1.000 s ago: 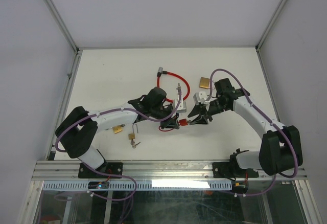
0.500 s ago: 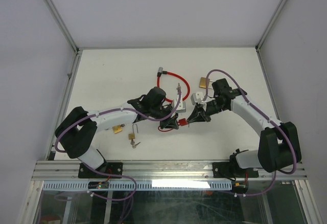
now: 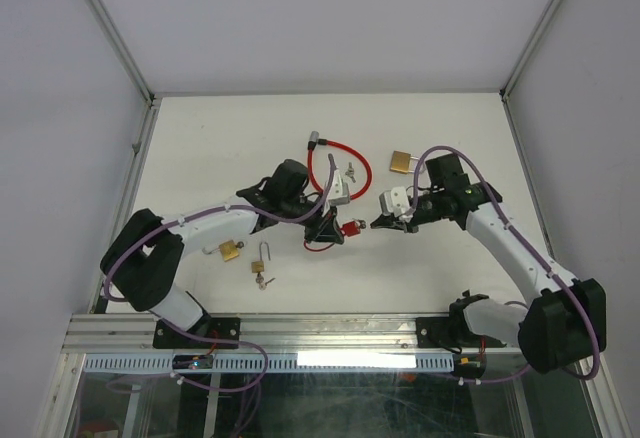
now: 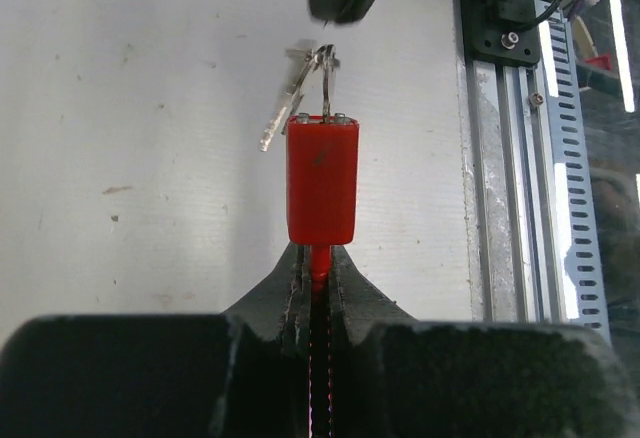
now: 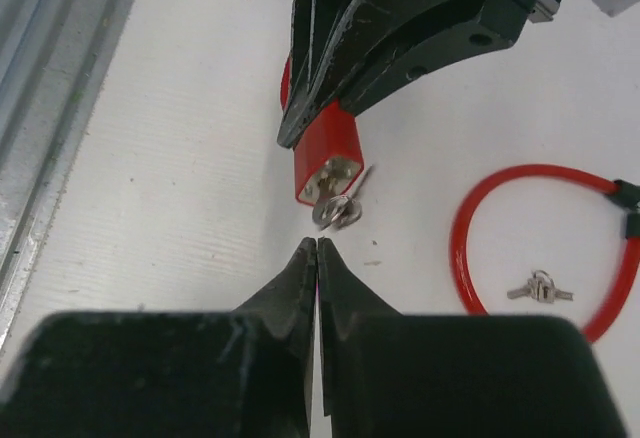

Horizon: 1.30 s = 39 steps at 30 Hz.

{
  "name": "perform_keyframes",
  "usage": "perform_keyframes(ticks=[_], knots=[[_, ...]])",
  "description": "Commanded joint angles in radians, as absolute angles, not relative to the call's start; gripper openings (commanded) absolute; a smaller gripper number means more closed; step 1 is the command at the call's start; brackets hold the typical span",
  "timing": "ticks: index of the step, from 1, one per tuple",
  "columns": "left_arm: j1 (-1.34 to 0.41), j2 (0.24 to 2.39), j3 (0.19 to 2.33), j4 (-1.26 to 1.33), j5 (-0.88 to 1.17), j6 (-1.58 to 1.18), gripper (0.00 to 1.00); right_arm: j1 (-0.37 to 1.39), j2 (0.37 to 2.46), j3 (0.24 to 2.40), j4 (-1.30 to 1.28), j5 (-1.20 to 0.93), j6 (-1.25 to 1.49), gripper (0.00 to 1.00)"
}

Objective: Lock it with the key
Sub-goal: Lock the lock.

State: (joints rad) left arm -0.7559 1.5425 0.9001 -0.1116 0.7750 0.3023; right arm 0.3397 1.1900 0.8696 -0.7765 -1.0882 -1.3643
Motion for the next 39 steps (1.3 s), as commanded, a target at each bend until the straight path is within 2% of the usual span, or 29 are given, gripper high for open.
perform_keyframes(ticks=[1,8,9,10,14,15,16,20,27,32,39], knots=[[-0.696,1.602,0.971,-0.175,0.903,0.26,0.0,0.322,1.163,0.884,-0.771,-0.996,-1.337,0.0],[-0.729,1.551,0.943,-0.158,0.732,0.3,0.0,0.306,1.25,0.917,-0.747,-1.062,-1.166,0.0],[-0.741,1.531,0.925,-0.141,0.709,0.317,0.0,0.291,1.271,0.929,-0.751,-1.091,-1.151,0.12],[-0.751,1.515,0.908,-0.123,0.692,0.33,0.0,0.277,1.287,0.933,-0.759,-1.131,-1.158,0.31],[-0.778,1.467,0.881,-0.086,0.671,0.363,0.0,0.272,1.303,0.886,-0.765,-1.288,-1.225,0.88],[-0.782,1.464,0.881,-0.086,0.672,0.367,0.0,0.272,1.302,0.875,-0.723,-1.307,-1.201,0.96],[-0.785,1.46,0.883,-0.085,0.676,0.37,0.0,0.273,1.304,0.871,-0.693,-1.318,-1.174,0.99],[-0.797,1.452,0.884,-0.088,0.715,0.383,0.0,0.3,1.346,0.888,-0.692,-1.342,-1.176,1.0],[-0.802,1.468,0.947,-0.199,0.763,0.396,0.0,0.378,1.452,0.932,-0.938,-1.34,-1.462,0.99],[-0.813,1.47,0.978,-0.235,0.76,0.4,0.0,0.394,1.473,0.922,-0.839,-1.334,-1.346,0.84],[-0.818,1.474,1.011,-0.299,0.72,0.399,0.0,0.415,1.442,0.93,-0.745,-1.287,-1.214,0.5]])
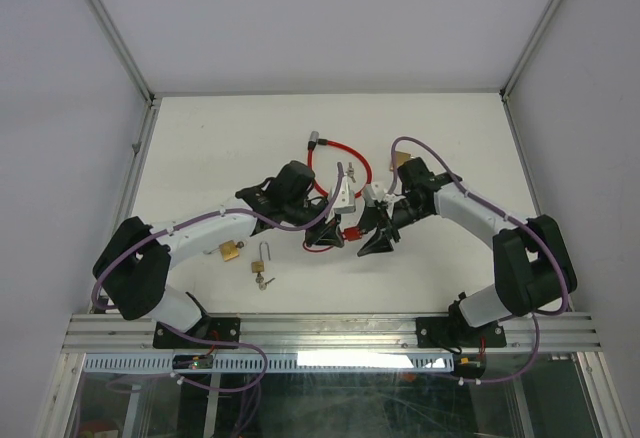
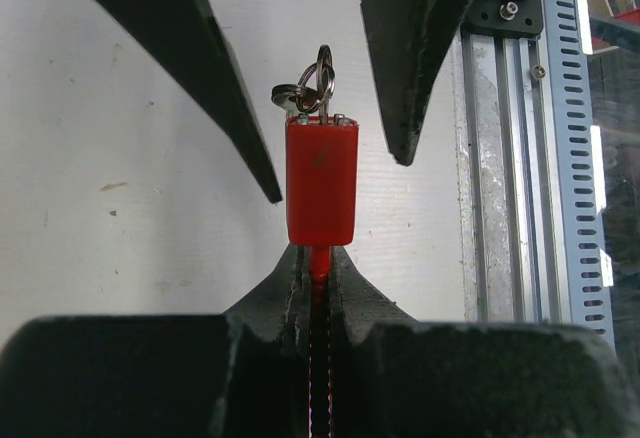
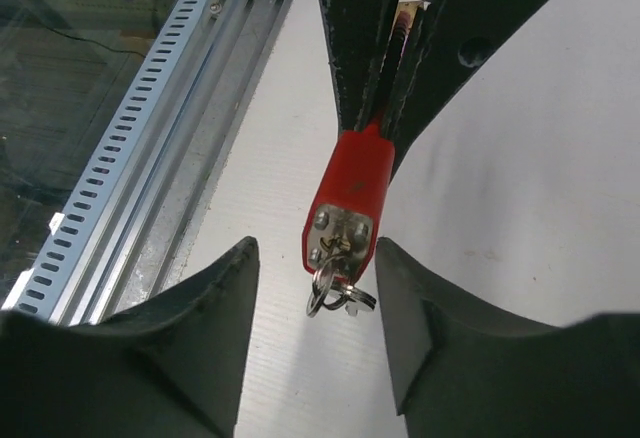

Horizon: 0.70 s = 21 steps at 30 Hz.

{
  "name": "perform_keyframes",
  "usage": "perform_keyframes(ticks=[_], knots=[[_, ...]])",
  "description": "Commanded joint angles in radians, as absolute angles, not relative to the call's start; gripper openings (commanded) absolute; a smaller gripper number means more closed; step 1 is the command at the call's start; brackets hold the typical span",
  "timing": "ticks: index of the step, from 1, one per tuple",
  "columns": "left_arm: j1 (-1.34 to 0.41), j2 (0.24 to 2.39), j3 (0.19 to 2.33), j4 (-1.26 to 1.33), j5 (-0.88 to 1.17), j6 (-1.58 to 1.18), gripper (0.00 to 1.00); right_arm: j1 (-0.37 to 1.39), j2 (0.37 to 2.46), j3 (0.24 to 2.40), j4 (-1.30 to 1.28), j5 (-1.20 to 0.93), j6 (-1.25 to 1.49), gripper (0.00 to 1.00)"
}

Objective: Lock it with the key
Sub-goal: Lock the lock.

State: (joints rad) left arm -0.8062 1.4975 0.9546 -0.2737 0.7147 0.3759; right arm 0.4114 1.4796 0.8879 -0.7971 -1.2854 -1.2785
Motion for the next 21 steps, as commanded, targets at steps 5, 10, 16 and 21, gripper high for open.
perform_keyframes(ticks=[5,10,16,21], knots=[[-0.818,1.47,1.023,-0.334,0.678,0.399,0.0,0.369,1.38,0.926,-0.752,-1.28,-1.216,0.23],[-0.818,1.458,1.029,-0.35,0.658,0.4,0.0,0.329,1.324,0.912,-0.765,-1.29,-1.243,0.02],[-0.818,1.455,1.04,-0.375,0.639,0.395,0.0,0.327,1.272,0.901,-0.736,-1.208,-1.242,0.0],[-0.818,1.45,1.039,-0.395,0.615,0.387,0.0,0.326,1.208,0.886,-0.655,-1.12,-1.194,0.0]])
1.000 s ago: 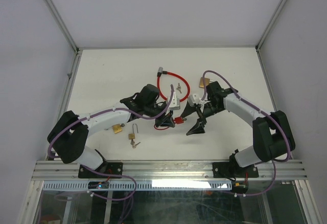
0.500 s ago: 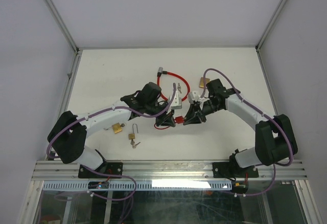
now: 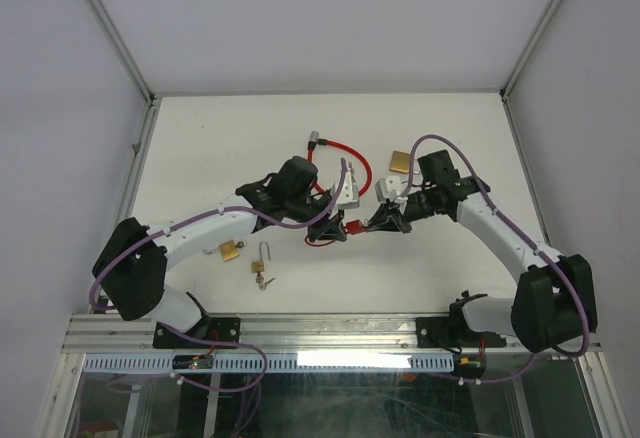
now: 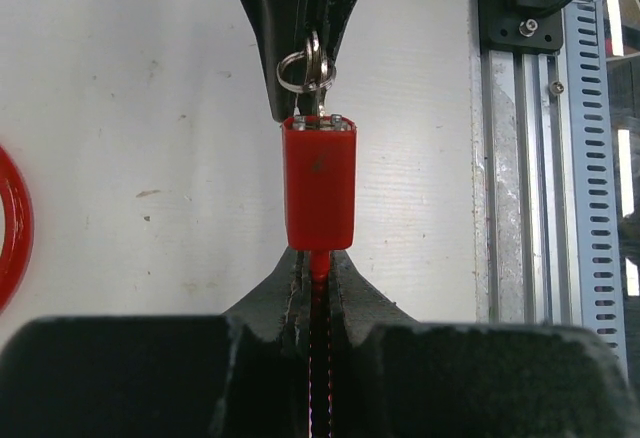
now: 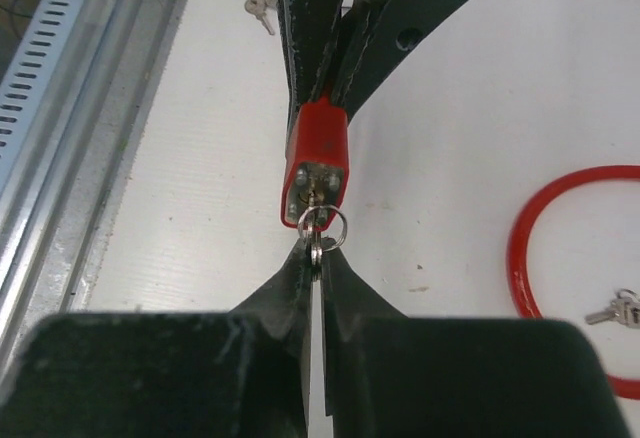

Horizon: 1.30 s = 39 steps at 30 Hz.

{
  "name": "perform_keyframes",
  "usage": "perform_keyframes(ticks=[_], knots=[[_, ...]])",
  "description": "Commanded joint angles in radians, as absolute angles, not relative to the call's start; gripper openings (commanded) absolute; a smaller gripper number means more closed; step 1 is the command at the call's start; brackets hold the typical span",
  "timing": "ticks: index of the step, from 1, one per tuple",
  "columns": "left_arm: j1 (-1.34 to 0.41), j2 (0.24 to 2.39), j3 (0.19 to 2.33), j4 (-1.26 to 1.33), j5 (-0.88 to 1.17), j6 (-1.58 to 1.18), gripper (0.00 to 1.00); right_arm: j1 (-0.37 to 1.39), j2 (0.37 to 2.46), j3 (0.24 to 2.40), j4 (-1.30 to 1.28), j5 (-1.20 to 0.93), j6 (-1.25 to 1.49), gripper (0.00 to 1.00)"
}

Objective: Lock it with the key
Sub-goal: Lock the lock.

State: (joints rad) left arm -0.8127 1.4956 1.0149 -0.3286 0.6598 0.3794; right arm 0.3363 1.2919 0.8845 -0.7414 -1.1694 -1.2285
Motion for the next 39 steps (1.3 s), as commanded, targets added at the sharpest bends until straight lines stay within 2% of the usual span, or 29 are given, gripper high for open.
perform_keyframes(ticks=[1,12,18,23,28,35,39], knots=[[-0.818,1.448,1.039,-0.398,0.602,0.383,0.0,0.326,1.199,0.887,-0.65,-1.101,-1.192,0.0],[-0.816,1.471,1.108,-0.516,0.334,0.311,0.0,0.326,1.15,0.854,-0.63,-1.038,-1.212,0.03],[-0.818,1.457,1.143,-0.563,0.243,0.304,0.0,0.318,1.144,0.852,-0.652,-1.001,-1.238,0.2],[-0.836,1.436,1.159,-0.572,0.217,0.316,0.0,0.306,1.151,0.847,-0.61,-1.06,-1.194,0.34],[-0.856,1.436,1.163,-0.575,0.225,0.33,0.0,0.304,1.181,0.839,-0.459,-1.178,-1.043,0.55],[-0.863,1.436,1.171,-0.575,0.285,0.332,0.0,0.39,1.263,0.812,-0.287,-1.208,-0.834,0.56],[-0.863,1.388,1.163,-0.561,0.325,0.337,0.0,0.4,1.293,0.798,-0.259,-1.178,-0.82,0.56]])
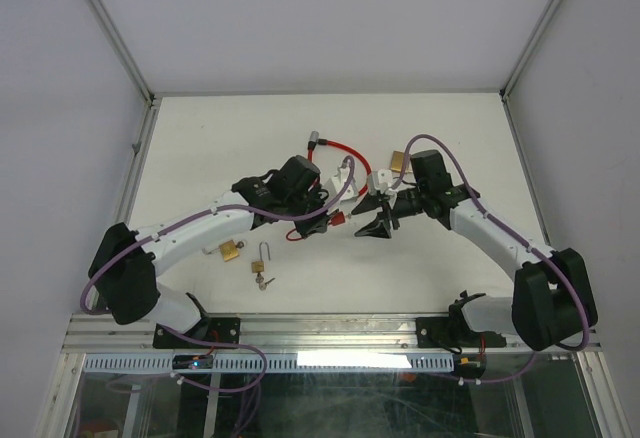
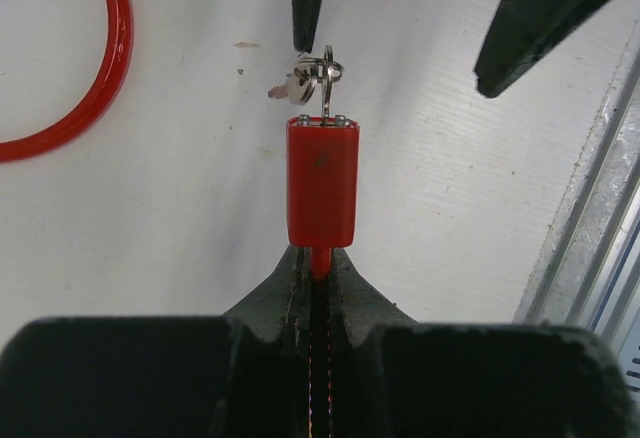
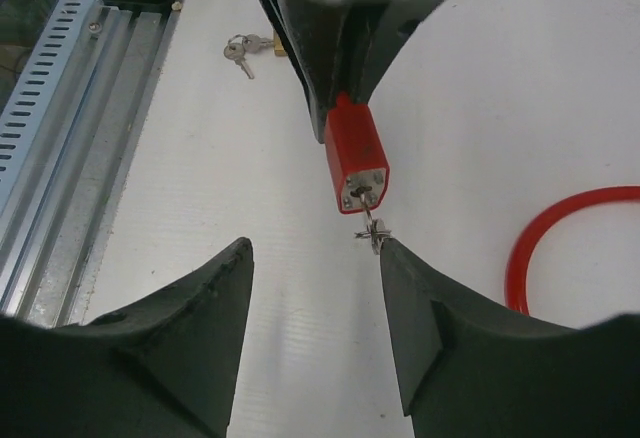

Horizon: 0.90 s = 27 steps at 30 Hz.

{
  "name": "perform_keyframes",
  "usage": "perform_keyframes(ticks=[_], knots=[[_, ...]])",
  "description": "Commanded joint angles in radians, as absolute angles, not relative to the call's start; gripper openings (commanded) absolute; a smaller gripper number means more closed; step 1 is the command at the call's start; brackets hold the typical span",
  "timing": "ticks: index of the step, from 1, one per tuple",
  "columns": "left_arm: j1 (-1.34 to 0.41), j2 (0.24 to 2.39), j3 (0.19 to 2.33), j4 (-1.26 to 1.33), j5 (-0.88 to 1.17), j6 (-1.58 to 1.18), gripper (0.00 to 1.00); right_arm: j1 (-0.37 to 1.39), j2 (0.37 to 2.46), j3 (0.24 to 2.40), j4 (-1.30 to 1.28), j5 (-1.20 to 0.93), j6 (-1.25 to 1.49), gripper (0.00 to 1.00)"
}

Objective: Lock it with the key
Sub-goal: Lock the lock.

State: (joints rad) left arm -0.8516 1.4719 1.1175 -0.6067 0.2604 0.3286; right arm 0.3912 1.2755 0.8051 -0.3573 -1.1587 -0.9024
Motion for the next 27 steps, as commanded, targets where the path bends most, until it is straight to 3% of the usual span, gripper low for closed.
perform_keyframes(ticks=[1,27], knots=[[-0.863,1.383,1.158,-0.556,0.335,0.338,0.0,0.4,1.298,0.796,-0.257,-1.182,-0.819,0.55],[-0.863,1.402,1.147,-0.537,0.403,0.349,0.0,0.428,1.236,0.864,-0.326,-1.116,-0.826,0.43]])
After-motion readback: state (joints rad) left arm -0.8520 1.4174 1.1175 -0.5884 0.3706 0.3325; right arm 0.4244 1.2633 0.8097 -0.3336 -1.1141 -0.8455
